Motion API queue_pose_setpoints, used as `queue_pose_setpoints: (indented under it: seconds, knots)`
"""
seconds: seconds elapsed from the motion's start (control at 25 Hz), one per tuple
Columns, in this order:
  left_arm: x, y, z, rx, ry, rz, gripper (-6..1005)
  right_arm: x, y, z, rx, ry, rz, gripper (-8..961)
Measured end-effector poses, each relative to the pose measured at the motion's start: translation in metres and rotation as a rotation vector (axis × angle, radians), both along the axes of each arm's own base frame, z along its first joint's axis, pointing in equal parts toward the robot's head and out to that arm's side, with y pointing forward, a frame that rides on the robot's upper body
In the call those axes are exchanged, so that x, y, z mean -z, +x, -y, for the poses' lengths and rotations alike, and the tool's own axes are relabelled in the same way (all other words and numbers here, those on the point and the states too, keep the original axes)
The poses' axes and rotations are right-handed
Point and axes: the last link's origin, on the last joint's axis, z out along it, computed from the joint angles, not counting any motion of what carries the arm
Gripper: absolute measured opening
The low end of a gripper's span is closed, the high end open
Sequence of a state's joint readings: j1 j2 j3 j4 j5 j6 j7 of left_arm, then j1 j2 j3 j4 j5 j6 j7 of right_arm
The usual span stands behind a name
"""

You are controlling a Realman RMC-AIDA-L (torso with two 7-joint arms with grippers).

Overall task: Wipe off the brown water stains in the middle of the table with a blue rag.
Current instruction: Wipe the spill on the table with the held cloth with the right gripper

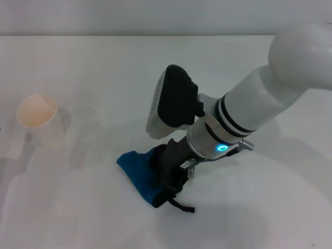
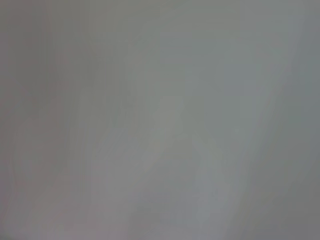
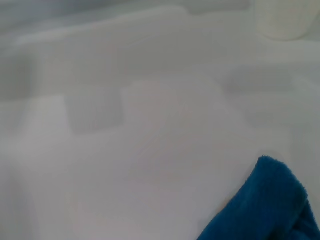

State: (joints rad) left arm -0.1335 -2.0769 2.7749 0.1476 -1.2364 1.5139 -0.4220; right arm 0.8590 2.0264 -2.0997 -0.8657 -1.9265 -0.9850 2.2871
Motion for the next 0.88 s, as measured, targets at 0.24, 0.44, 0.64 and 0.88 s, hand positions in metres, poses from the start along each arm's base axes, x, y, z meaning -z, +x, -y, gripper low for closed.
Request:
queue_pose_setpoints:
  seconds: [0.24, 0.44, 0.64, 0.88]
  knots:
    - [0.0003, 0.0002, 0.0, 0.001, -0.001, 0.001, 876, -0.0024, -0.0007, -0.0013, 0.012, 0.012, -0.019, 262]
    - [0.0003, 0.0003, 0.0, 0.001, -0.001, 0.002, 876, -0.0035, 0.0016, -0.001, 0.025, 0.022, -0.031, 452]
    - [0.0001, 0.0009, -0.0016, 0.005, -0.001, 0.0, 875, -0.002, 0.0024, 0.0014, 0.023, 0.014, -0.028, 562]
    - [-0.0002, 0.0015, -0.0032, 0.009, -0.001, -0.001, 875, 0.0005, 0.0049, 0.0039, 0.023, 0.011, -0.024, 638]
